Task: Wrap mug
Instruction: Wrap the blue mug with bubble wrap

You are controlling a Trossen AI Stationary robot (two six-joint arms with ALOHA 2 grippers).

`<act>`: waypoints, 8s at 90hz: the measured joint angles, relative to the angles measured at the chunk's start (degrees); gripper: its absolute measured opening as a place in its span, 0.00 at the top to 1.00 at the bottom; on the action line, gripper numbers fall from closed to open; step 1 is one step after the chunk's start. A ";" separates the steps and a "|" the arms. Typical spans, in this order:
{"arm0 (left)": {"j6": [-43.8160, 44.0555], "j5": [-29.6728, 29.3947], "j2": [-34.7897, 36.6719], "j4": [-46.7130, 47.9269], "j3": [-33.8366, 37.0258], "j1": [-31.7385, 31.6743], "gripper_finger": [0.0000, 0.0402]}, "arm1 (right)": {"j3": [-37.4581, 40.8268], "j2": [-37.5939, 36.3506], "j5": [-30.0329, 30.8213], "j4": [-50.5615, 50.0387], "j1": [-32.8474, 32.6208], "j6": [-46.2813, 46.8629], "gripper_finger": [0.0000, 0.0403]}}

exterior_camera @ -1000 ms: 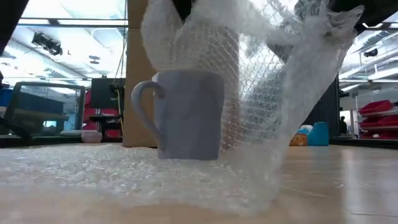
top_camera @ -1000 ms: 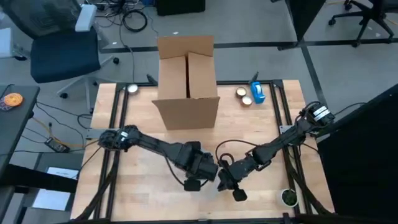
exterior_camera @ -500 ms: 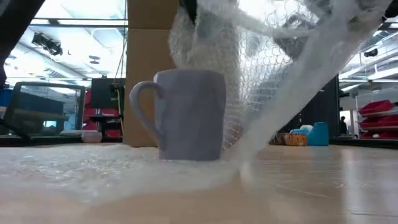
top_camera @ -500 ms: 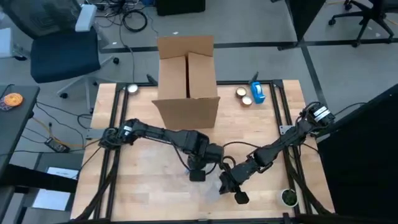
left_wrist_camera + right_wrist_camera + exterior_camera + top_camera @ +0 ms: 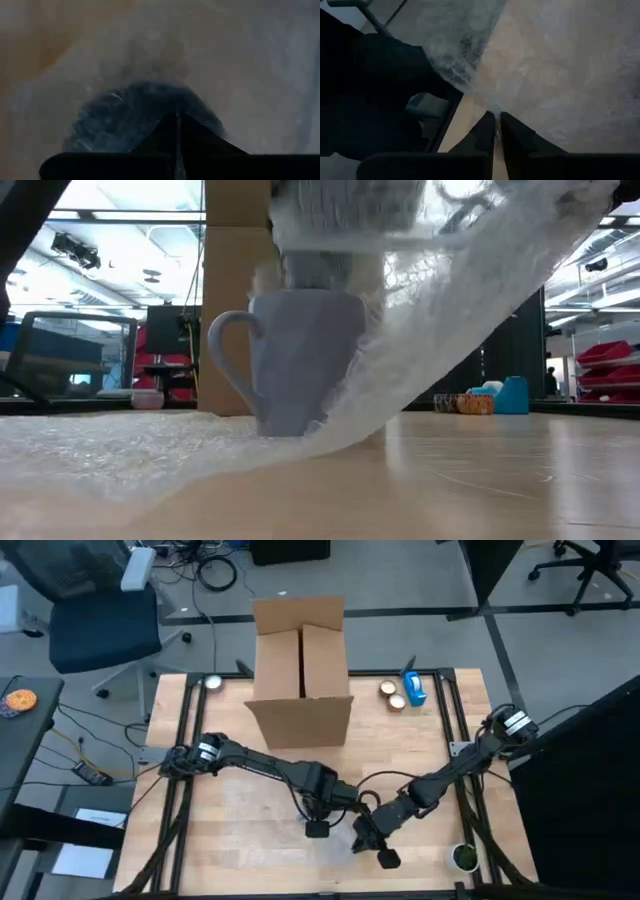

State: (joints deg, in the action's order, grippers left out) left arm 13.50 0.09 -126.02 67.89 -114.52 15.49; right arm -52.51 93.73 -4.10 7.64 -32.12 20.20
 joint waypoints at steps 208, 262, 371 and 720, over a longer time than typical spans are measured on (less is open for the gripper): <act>4.79 -15.67 3.61 7.85 -5.45 14.67 0.52 | -0.04 -0.04 2.22 13.75 14.08 -2.34 1.00; 21.86 -18.92 3.61 21.40 -6.20 19.21 0.52 | -0.04 -0.04 5.62 13.73 16.35 -8.39 1.00; 33.65 -43.77 4.96 0.97 13.21 18.44 0.52 | 0.02 6.45 13.12 19.91 16.44 -11.84 0.99; -7.39 -47.86 15.06 -74.31 47.34 11.22 0.52 | -16.04 8.35 -3.18 -38.79 22.15 10.17 1.00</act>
State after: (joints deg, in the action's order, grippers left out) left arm 6.11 -47.77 -110.96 -6.42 -67.18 26.70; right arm -68.55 102.09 -7.28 -31.15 -9.97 30.37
